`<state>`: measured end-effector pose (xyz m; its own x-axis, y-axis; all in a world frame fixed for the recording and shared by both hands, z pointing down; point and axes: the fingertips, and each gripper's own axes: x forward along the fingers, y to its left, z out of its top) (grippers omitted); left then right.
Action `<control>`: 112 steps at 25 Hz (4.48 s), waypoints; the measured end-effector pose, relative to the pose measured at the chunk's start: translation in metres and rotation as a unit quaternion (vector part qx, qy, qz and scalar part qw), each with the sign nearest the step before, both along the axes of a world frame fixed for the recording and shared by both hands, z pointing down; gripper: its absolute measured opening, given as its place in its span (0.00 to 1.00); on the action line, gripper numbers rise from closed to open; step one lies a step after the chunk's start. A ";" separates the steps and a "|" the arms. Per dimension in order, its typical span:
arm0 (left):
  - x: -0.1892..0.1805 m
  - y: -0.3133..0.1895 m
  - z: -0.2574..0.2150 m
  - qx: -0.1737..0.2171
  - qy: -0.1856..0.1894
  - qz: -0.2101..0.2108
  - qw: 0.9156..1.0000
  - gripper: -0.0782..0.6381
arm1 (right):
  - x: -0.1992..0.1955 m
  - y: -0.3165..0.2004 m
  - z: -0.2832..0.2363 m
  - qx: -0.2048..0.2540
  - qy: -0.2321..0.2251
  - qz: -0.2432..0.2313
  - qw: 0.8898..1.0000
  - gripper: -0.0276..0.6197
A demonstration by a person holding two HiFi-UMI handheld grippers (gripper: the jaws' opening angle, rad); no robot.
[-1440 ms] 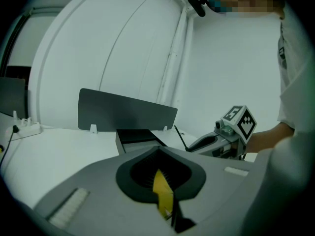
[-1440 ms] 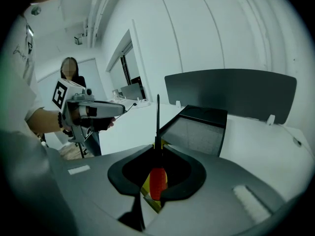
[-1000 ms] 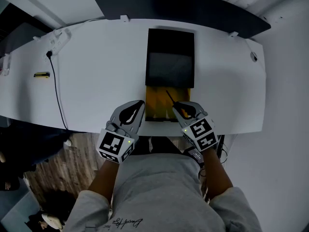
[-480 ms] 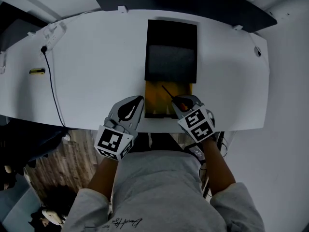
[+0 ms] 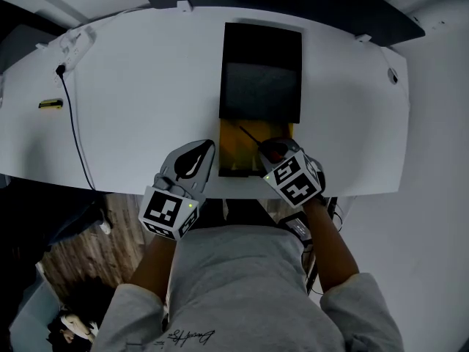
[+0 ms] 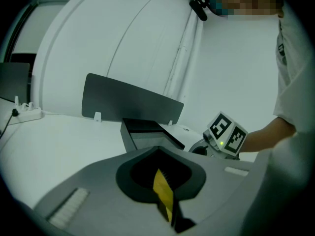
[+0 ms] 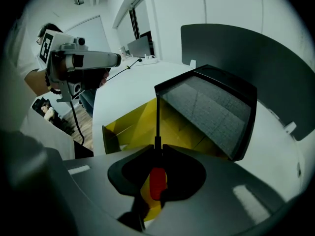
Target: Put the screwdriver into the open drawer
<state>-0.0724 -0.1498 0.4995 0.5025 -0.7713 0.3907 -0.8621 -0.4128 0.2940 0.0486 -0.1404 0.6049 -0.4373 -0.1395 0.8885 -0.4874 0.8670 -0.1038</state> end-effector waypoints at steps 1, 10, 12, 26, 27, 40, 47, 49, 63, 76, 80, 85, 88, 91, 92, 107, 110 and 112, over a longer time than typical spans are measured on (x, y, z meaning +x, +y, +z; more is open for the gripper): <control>-0.001 -0.001 0.001 -0.001 0.000 -0.001 1.000 0.11 | -0.001 0.000 0.001 -0.001 0.003 -0.002 1.000 0.16; -0.009 -0.004 0.005 -0.004 -0.001 -0.006 1.000 0.11 | -0.006 -0.001 0.012 -0.015 0.020 -0.011 1.000 0.16; -0.010 -0.004 0.006 -0.005 -0.001 -0.006 1.000 0.11 | -0.007 -0.001 0.013 -0.018 0.024 -0.013 0.999 0.16; -0.013 -0.004 0.015 -0.010 0.002 -0.004 1.000 0.11 | -0.012 -0.001 0.031 -0.030 0.063 -0.036 0.997 0.16; -0.013 -0.004 0.015 -0.010 0.002 -0.004 1.000 0.11 | -0.013 -0.002 0.032 -0.029 0.066 -0.039 0.997 0.16; -0.017 -0.007 0.018 -0.014 0.004 -0.007 1.000 0.11 | -0.016 -0.001 0.044 -0.031 0.100 -0.063 0.992 0.16; -0.019 -0.006 0.021 -0.016 0.004 -0.008 1.000 0.11 | -0.016 -0.001 0.046 -0.032 0.114 -0.069 0.991 0.16; -0.018 -0.006 0.021 -0.017 0.004 -0.007 1.000 0.11 | -0.016 -0.001 0.046 -0.032 0.121 -0.075 0.989 0.16; -0.019 -0.002 0.021 -0.020 0.003 -0.006 1.000 0.11 | -0.017 0.003 0.044 -0.026 0.118 -0.078 0.990 0.23; -0.013 0.000 0.010 -0.014 0.000 -0.001 1.000 0.11 | -0.019 0.000 0.023 -0.025 0.076 -0.056 0.995 0.23; -0.009 0.001 0.006 -0.011 -0.002 0.002 1.000 0.11 | -0.017 0.001 0.016 -0.025 0.061 -0.046 0.997 0.23; -0.003 0.004 -0.004 -0.010 -0.006 0.007 1.000 0.11 | -0.014 0.000 -0.001 -0.023 0.033 -0.026 0.999 0.23; 0.001 0.008 -0.008 -0.007 -0.010 0.010 1.000 0.11 | -0.012 0.001 -0.009 -0.015 0.016 -0.012 1.000 0.21; 0.004 0.011 -0.013 -0.002 -0.013 0.012 1.000 0.11 | -0.010 0.000 -0.017 -0.005 0.001 -0.001 1.000 0.18; 0.004 0.012 -0.015 0.000 -0.013 0.012 1.000 0.11 | -0.010 0.001 -0.020 -0.002 -0.004 0.003 1.000 0.17; 0.021 0.034 -0.044 0.025 -0.022 0.028 0.999 0.11 | -0.003 0.015 -0.087 0.057 -0.099 0.070 0.991 0.06; 0.025 0.036 -0.050 0.029 -0.020 0.031 0.999 0.11 | -0.004 0.020 -0.106 0.069 -0.130 0.081 0.986 0.06; 0.028 0.039 -0.053 0.032 -0.022 0.032 0.999 0.11 | -0.006 0.024 -0.118 0.077 -0.147 0.085 0.982 0.07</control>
<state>-0.0448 -0.1104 0.4462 0.5352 -0.7624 0.3638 -0.8447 -0.4841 0.2281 0.0429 -0.1163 0.4866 -0.6297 -0.3560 0.6904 -0.5958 0.7917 -0.1352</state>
